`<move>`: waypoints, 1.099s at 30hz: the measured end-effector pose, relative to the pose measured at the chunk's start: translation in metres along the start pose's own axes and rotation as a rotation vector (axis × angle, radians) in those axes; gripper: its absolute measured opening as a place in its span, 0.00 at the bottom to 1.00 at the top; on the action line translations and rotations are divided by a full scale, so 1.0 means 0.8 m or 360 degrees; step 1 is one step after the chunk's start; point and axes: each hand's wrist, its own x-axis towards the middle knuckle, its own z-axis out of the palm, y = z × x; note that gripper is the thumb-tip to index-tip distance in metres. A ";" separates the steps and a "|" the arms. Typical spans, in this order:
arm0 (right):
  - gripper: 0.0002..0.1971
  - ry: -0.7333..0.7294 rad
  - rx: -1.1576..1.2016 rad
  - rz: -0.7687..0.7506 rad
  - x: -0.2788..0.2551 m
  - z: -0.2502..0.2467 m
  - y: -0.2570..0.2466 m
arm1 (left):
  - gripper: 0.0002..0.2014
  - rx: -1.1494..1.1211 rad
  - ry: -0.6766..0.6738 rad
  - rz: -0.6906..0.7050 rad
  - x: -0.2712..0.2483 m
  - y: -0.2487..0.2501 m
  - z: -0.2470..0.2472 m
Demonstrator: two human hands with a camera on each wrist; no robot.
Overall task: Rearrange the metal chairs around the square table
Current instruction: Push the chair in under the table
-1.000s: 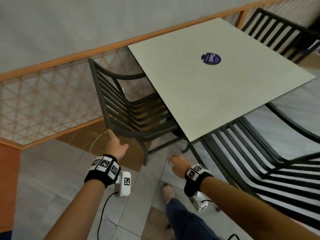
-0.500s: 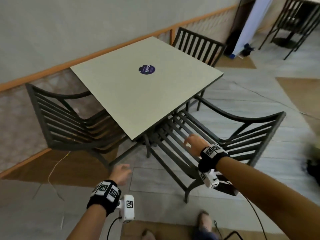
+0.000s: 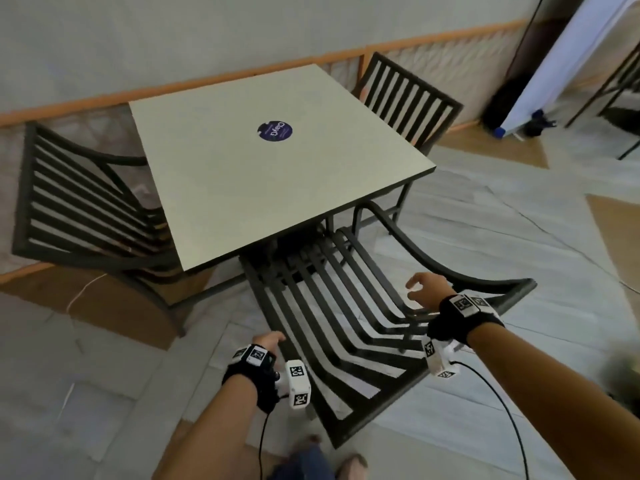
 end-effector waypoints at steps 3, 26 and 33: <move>0.13 -0.0132 -0.0053 0.0048 0.045 -0.004 0.021 | 0.14 0.0058 0.0086 -0.0092 0.012 0.008 0.022; 0.32 -0.0320 0.0011 0.0294 0.328 0.033 0.138 | 0.21 -0.0710 0.0744 -0.0256 0.149 0.011 0.102; 0.25 -0.0304 0.0097 0.0234 0.331 0.055 0.136 | 0.23 -0.0728 0.0830 -0.0260 0.156 0.009 0.081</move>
